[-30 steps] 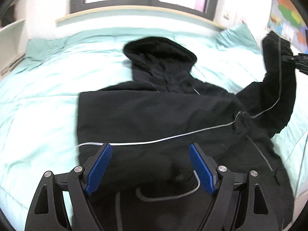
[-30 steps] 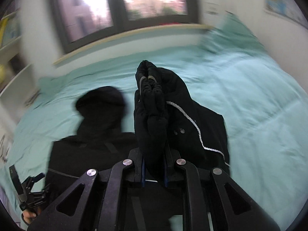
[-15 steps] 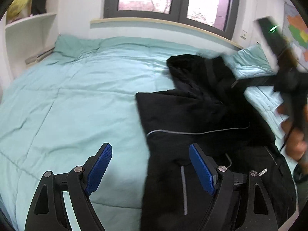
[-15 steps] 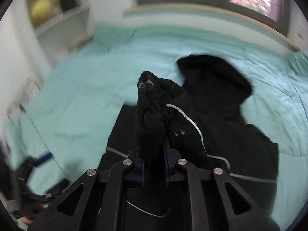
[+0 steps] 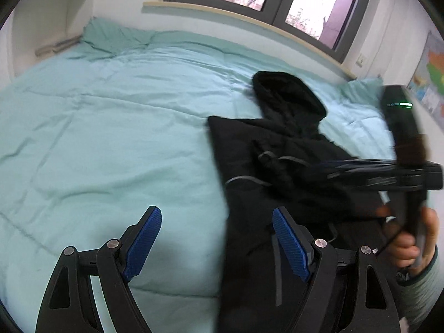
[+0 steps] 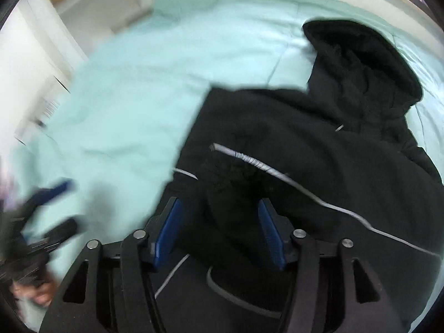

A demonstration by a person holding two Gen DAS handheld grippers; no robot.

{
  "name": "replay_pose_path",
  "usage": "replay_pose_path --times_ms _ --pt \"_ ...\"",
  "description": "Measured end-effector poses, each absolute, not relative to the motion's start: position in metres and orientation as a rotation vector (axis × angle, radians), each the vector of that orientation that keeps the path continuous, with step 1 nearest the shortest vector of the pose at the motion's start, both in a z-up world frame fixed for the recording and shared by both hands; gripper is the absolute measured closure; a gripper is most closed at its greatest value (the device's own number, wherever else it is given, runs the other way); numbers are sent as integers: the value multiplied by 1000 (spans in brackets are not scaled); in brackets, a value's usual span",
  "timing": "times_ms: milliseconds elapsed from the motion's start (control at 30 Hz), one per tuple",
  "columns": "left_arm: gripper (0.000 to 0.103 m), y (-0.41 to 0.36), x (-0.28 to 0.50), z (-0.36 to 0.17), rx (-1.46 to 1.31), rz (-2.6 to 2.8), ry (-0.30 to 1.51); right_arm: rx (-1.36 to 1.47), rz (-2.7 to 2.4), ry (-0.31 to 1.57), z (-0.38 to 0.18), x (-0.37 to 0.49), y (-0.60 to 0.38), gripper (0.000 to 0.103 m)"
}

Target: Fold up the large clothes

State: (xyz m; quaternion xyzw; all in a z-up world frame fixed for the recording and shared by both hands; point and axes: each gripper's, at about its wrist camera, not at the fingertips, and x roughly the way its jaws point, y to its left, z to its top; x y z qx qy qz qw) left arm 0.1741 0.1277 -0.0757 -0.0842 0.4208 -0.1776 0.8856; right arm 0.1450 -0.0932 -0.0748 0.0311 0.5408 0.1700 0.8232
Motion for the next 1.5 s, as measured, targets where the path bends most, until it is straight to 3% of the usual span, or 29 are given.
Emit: replay_pose_path --times_ms 167,367,400,467,500,533,733,900,933,1000,1200,1267,1333,1367,1500 --pt "20 94 207 -84 -250 -475 935 -22 121 1029 -31 118 -179 43" --pt "20 29 258 -115 -279 -551 1056 60 -79 1092 -59 103 -289 43" --pt "24 19 266 -123 -262 -531 1071 82 -110 1106 -68 96 -309 43" --pt "75 3 280 -138 -229 -514 1112 124 -135 1126 -78 90 -333 43" --pt "82 -1 284 -142 -225 -506 1131 141 -144 1135 -84 88 -343 43" --pt "83 -2 284 -143 -239 -496 1124 152 -151 1141 -87 85 -352 43" --pt "83 33 249 -110 -332 -557 1010 172 -163 1114 -89 90 -368 43" --pt "82 60 270 -169 -445 -522 1221 141 -166 1177 -128 107 -361 42" --pt "81 65 273 -179 -496 -542 1234 114 -182 1200 -143 111 -359 40" --pt "80 73 273 -185 -569 -587 1214 83 -218 1196 -159 110 -359 26" --pt "74 48 245 -124 -254 -514 1069 142 -205 1165 -139 98 -372 23" --pt "70 33 233 -90 -141 -497 963 174 -143 1107 -118 87 -365 23" --pt "45 19 228 -67 -142 -549 888 192 -80 1045 -97 79 -354 23" --pt "40 6 229 -60 -150 -580 870 179 -72 1025 -90 78 -347 23" --pt "37 -49 253 -80 -79 -588 922 77 -111 970 -77 105 -319 23"
